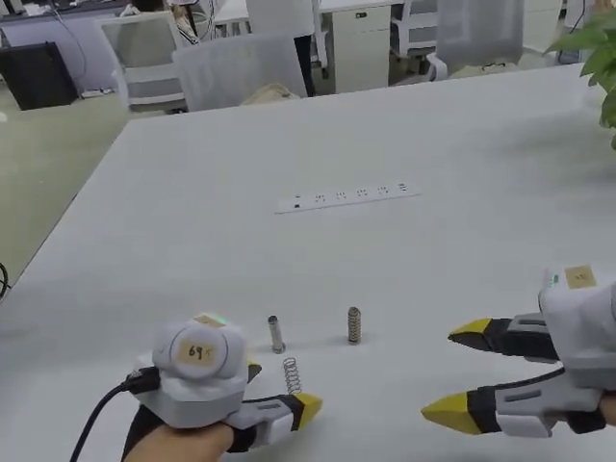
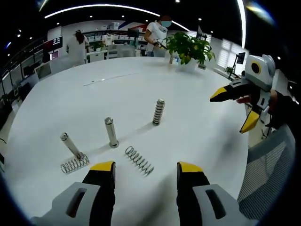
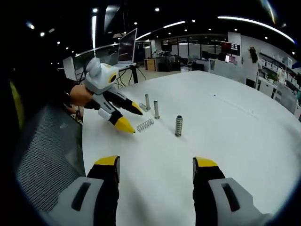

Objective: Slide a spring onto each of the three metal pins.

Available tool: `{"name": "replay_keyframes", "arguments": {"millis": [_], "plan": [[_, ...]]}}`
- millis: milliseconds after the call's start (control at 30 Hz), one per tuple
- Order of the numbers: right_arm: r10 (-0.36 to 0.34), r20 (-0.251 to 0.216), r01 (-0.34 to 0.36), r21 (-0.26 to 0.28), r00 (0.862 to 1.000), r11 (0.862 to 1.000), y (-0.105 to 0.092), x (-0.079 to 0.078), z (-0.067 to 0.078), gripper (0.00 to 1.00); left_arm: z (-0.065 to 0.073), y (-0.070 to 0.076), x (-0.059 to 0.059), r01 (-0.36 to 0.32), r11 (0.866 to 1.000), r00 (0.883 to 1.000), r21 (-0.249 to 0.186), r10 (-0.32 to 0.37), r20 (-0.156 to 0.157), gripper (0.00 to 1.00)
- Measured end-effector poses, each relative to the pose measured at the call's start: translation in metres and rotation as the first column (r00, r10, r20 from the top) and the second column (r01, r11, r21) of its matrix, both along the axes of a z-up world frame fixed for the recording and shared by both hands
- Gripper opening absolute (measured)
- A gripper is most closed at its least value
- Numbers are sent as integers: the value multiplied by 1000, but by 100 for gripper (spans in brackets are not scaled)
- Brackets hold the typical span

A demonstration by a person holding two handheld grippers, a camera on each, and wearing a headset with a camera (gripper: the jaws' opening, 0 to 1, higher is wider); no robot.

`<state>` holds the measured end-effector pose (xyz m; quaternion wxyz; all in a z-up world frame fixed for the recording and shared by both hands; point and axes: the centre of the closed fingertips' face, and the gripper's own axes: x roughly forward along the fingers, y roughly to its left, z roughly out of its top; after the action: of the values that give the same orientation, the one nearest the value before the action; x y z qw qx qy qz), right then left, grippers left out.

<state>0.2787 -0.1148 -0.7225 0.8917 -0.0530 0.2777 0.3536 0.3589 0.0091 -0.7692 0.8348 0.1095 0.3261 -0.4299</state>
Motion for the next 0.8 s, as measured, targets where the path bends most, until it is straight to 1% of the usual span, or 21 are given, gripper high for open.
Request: {"name": "replay_keyframes", "arguments": {"millis": [33, 133, 233, 333, 400, 467, 500, 533, 700, 800], "plan": [[-13, 6, 13, 20, 1000, 1000, 1, 1, 0, 67, 0, 0, 0, 1, 1000, 1000, 3, -1, 1, 47], [-40, 12, 39, 47, 999, 998, 2, 1, 0, 74, -2, -2, -1, 8, 1000, 1000, 6, -8, 0, 44], [-55, 11, 54, 83, 998, 995, 6, 0, 1, 80, -3, -2, 0, 9, 1000, 1000, 11, -9, 6, 43], [-56, 2, 56, 82, 998, 995, 7, -2, -4, 86, -5, -2, 0, 6, 1000, 1000, 11, -6, -2, 41], [-65, -12, 66, 96, 998, 993, 9, -4, -8, 92, -7, -1, 0, 6, 1000, 1000, 15, -6, -4, 40], [-86, -4, 86, 104, 996, 991, 7, -3, -9, 99, -7, -2, 0, 4, 1000, 1000, 12, -4, -4, 40], [-87, -4, 87, 106, 996, 991, 7, -3, -9, 99, -7, -2, 1, 4, 1000, 1000, 12, -4, -4, 39], [-89, -17, 90, 112, 996, 990, 8, -4, -10, 99, -7, -3, 1, 4, 1000, 1000, 13, -4, -5, 39], [-85, -27, 87, 102, 996, 991, 9, -6, -14, 99, -9, -4, 2, 0, 1000, 1000, 12, 0, -8, 37], [-80, -32, 83, 103, 996, 991, 11, -8, -15, 98, -11, -6, 4, -1, 1000, 1000, 17, 1, -3, 35]]}}
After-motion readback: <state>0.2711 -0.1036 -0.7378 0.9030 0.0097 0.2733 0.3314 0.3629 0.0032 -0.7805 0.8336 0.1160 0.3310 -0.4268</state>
